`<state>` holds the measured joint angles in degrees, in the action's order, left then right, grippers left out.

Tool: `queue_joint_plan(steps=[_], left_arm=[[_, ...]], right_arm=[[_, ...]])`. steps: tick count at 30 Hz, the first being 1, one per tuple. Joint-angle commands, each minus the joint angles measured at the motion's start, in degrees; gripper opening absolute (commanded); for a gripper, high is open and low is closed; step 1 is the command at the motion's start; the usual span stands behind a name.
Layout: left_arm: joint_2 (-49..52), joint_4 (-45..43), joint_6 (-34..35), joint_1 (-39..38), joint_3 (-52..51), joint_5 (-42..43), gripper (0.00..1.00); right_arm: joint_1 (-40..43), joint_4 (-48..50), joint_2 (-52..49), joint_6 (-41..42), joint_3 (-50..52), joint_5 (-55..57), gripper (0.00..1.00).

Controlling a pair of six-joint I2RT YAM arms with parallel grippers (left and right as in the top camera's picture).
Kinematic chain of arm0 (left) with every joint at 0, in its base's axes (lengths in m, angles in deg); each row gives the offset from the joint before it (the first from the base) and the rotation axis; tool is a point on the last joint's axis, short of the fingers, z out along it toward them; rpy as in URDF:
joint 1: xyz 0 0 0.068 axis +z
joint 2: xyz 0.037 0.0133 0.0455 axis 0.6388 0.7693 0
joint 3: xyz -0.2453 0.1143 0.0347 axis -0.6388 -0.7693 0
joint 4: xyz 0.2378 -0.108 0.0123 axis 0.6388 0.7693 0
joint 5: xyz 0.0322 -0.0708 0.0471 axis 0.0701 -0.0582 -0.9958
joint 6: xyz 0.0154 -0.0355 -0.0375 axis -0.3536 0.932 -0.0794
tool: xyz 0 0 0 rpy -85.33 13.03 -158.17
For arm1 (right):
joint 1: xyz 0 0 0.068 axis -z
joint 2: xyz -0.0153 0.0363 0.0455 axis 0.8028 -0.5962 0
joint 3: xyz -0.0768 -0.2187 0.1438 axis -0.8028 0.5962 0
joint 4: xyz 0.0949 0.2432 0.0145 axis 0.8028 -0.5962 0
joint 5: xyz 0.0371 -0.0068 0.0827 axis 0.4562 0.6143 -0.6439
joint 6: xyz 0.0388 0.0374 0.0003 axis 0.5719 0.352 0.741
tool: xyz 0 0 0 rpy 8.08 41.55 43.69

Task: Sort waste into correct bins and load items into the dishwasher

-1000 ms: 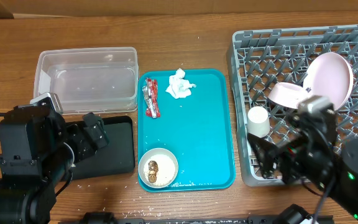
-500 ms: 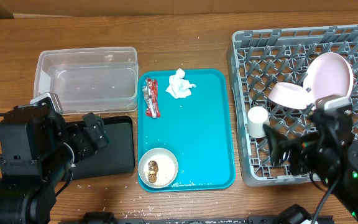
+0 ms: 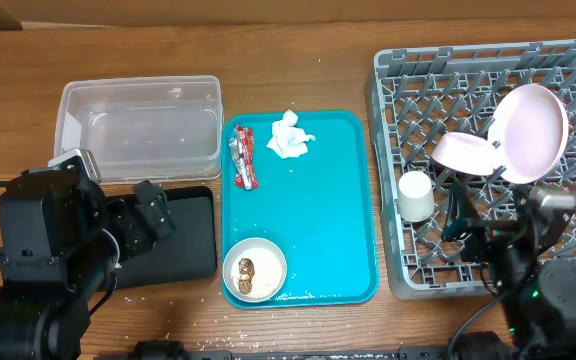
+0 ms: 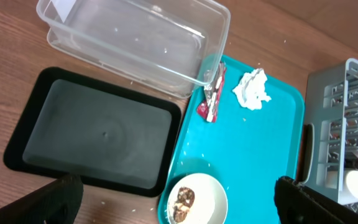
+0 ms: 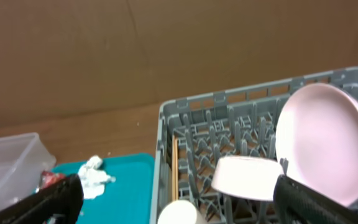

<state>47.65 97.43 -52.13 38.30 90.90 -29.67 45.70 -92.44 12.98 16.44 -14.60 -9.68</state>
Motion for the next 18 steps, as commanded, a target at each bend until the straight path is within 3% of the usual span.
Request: queue_joint_plan(steps=[1,8,18], left_arm=[[-0.1,0.0,1.0,-0.1,0.7,-0.2,1.00],[-0.1,0.0,1.0,-0.1,0.7,-0.2,1.00],[-0.1,0.0,1.0,-0.1,0.7,-0.2,1.00]], right_arm=[[1.0,5.9,7.1,-0.3,8.8,-0.1,1.00],[1.1,14.9,19.5,-0.2,25.7,-0.6,1.00],[1.1,28.6,19.9,-0.2,36.7,0.2,1.00]])
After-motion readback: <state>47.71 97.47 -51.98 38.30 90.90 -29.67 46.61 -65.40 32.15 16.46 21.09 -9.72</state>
